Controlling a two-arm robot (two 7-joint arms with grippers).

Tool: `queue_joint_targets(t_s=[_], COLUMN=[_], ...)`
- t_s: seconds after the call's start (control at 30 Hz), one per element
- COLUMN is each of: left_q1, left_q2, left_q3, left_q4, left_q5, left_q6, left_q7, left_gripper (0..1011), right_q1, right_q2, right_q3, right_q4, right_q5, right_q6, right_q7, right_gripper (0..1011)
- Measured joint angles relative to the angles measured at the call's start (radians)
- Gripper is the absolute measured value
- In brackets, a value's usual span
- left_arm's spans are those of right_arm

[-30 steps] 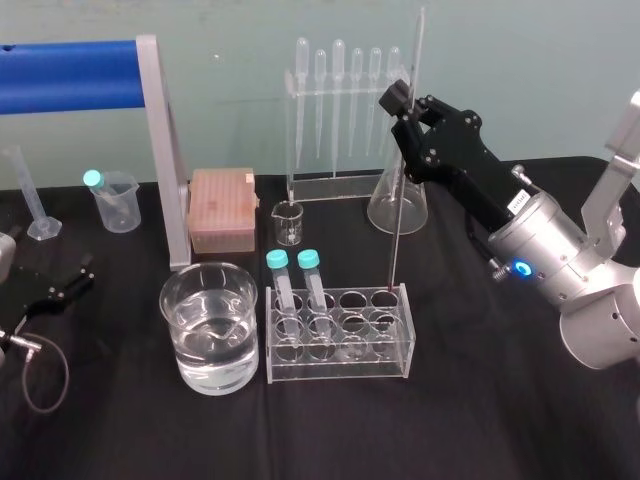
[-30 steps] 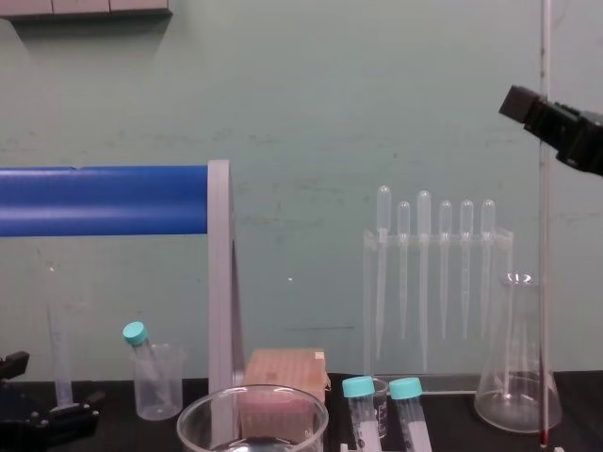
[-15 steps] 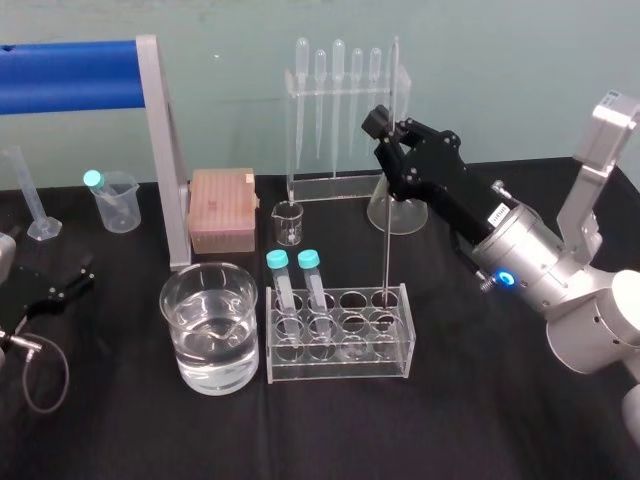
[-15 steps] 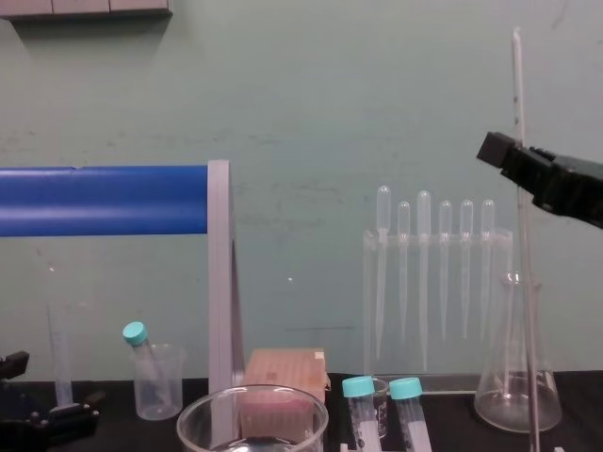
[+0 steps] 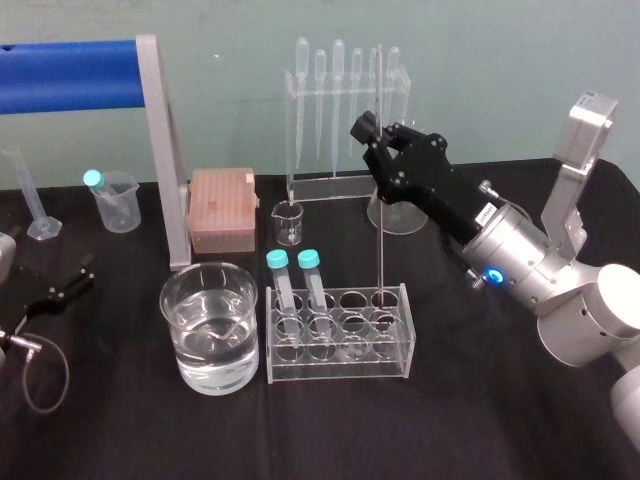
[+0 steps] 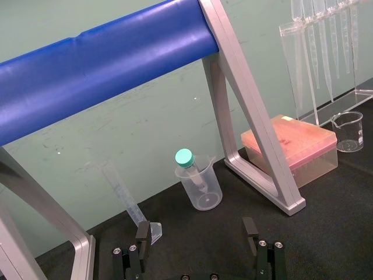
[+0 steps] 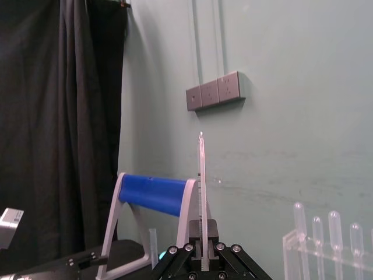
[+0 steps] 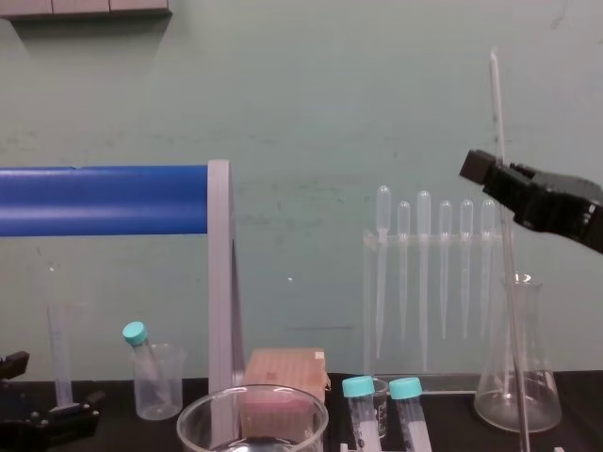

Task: Hold the thermometer with one hand and immerse one end into the beaker, then reinsert it into the test tube rack.

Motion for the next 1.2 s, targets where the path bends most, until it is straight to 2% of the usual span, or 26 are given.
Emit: queue_joint_targets(t_s=[0.83, 1.2], left_q1=[0.000, 0.000], left_q2=[0.000, 0.000], left_q3=[0.000, 0.000], left_q4=[0.000, 0.000], left_q5=[0.000, 0.000], left_q6=[0.000, 0.000], left_q7=[0.000, 0.000], left_gripper=[1008, 1008], right_q1=[-0.003, -0.012], right_q2=[-0.004, -0.005], right_q3=[-0.016, -0.017], right_q4=[0.073, 0.078], right_q5=[0.009, 0.013], right_q6=[0.009, 0.020], right_q7=[0.021, 0.016], right_gripper=[56, 56])
